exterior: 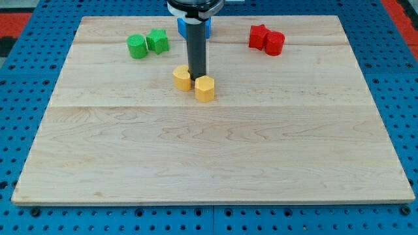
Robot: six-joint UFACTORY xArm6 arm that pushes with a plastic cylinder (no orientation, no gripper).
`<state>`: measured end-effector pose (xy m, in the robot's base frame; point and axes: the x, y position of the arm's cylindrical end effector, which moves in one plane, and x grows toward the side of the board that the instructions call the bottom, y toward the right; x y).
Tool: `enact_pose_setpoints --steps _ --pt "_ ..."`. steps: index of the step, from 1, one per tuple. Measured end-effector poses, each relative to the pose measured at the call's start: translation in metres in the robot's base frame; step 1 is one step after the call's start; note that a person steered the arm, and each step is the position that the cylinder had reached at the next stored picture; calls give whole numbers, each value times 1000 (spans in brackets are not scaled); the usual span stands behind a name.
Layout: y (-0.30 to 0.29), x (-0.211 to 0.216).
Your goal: Separate yellow heart from yellow hexagon
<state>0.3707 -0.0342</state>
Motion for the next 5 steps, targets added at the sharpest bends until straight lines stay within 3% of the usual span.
enact_pose_setpoints --steps 2,3,5 --pt "-35 -8" --pt "-11 -11" --pt "-94 -13"
